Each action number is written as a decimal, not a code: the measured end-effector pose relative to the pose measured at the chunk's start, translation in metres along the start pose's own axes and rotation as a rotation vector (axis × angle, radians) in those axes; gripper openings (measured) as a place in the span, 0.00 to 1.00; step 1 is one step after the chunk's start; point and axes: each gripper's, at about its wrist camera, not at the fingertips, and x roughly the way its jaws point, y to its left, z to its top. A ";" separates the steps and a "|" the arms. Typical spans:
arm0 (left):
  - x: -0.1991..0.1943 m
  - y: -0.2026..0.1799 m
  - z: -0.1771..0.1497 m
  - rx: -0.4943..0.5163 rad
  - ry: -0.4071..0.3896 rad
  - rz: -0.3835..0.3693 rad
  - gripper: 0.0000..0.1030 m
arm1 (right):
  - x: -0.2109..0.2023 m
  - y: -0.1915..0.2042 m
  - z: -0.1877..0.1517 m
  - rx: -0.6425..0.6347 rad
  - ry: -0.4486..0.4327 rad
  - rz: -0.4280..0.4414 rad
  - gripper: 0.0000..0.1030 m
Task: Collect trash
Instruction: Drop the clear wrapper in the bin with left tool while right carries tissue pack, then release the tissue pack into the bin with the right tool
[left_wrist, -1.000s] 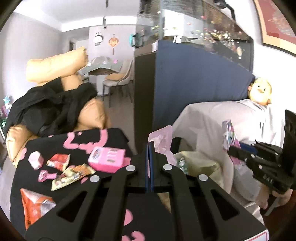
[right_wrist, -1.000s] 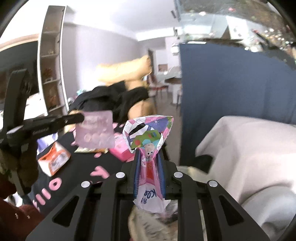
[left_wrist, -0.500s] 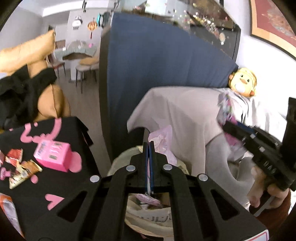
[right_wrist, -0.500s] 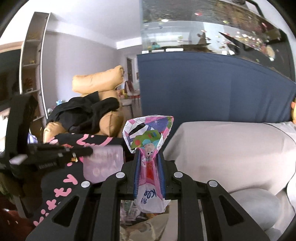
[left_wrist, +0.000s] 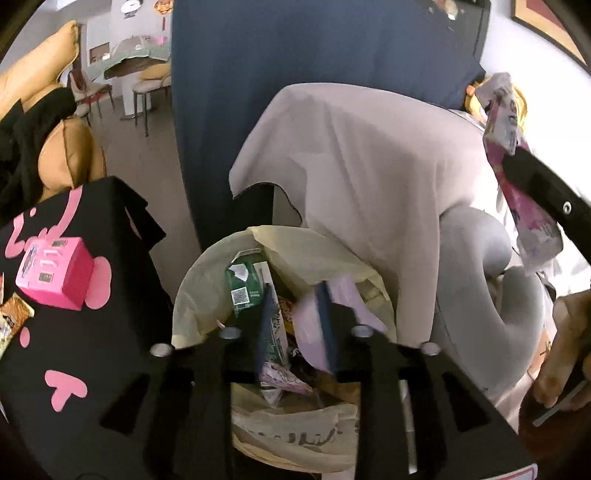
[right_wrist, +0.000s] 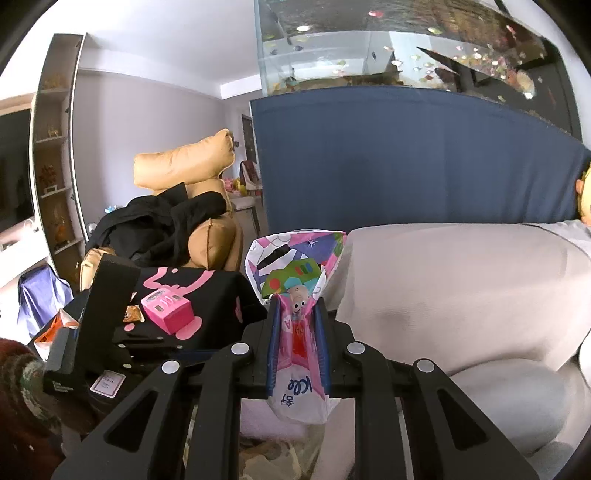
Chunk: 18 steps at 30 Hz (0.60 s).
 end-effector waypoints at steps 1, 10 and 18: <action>-0.002 0.003 -0.001 -0.008 -0.004 0.000 0.29 | 0.002 0.001 -0.001 0.001 0.002 0.004 0.17; -0.060 0.043 -0.024 -0.060 -0.062 0.068 0.37 | 0.039 0.020 -0.017 0.026 0.022 0.102 0.17; -0.102 0.084 -0.056 -0.121 -0.089 0.092 0.38 | 0.078 0.025 -0.040 0.055 0.088 0.112 0.18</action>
